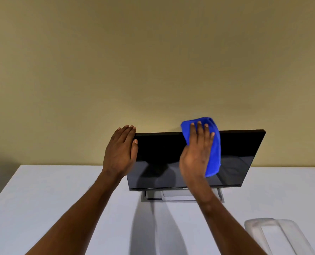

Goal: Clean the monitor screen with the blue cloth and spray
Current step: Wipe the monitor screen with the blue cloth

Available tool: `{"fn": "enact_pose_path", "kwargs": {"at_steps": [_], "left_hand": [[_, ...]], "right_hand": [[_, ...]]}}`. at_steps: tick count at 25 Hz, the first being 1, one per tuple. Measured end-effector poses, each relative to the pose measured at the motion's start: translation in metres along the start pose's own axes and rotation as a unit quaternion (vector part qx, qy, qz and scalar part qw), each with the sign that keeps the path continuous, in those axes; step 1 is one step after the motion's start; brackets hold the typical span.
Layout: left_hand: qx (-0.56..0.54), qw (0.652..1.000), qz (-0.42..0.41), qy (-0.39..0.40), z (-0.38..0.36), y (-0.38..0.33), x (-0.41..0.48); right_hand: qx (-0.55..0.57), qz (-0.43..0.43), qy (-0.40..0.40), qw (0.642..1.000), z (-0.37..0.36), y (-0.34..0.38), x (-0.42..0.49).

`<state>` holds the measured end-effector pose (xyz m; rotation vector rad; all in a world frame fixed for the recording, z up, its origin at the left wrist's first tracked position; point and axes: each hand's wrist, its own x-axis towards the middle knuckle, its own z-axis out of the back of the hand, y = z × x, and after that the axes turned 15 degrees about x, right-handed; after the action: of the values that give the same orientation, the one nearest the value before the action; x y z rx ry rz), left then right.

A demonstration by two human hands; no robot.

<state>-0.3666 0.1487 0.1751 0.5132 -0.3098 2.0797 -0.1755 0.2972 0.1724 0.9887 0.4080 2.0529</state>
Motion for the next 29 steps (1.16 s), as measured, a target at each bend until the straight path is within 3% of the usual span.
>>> {"fn": "enact_pose_path", "kwargs": {"at_steps": [6,15,20,26,29], "left_hand": [[-0.037,0.999,0.015,-0.014,0.002,-0.004,-0.001],[-0.051,0.998,0.026,-0.025,-0.007,-0.007,0.003],[-0.033,0.998,0.023,-0.046,-0.01,-0.006,-0.001],[0.012,0.998,0.009,-0.06,-0.015,-0.013,-0.006],[0.034,0.998,0.0,-0.049,-0.013,-0.009,-0.004]], "right_hand": [[-0.012,0.164,0.045,0.985,-0.07,0.028,-0.04],[-0.108,0.33,0.127,0.929,-0.073,-0.043,-0.043],[-0.137,0.291,0.062,0.945,-0.025,-0.097,-0.023],[-0.094,0.157,-0.029,0.983,0.03,-0.154,-0.009],[-0.094,0.151,-0.055,0.982,0.041,-0.16,-0.005]]}}
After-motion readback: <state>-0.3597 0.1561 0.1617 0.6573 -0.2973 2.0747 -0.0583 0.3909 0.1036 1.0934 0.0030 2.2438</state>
